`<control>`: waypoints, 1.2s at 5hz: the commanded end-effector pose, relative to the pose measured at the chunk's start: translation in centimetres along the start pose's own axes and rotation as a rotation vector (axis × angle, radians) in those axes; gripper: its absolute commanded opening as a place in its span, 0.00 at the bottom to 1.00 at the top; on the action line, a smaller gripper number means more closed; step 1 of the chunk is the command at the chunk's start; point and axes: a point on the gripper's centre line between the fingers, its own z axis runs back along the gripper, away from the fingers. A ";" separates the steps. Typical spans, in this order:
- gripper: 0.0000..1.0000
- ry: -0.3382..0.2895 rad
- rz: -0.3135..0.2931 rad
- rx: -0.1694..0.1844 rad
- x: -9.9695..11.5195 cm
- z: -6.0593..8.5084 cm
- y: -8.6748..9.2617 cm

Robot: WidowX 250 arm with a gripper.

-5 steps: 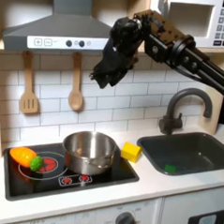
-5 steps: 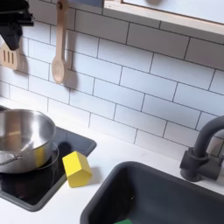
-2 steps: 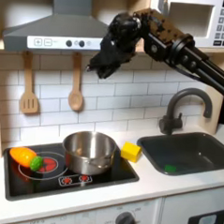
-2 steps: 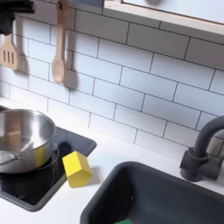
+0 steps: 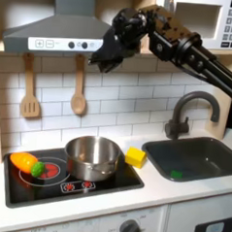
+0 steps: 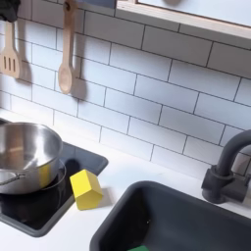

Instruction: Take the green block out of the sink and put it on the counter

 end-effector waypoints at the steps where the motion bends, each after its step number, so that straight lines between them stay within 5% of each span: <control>1: 0.00 -0.057 0.020 -0.004 2.4 -0.1 0.2; 4: 0.00 -0.070 0.043 0.016 3.4 -0.7 1.4; 6: 0.00 -0.084 0.056 -0.007 3.9 -1.2 0.7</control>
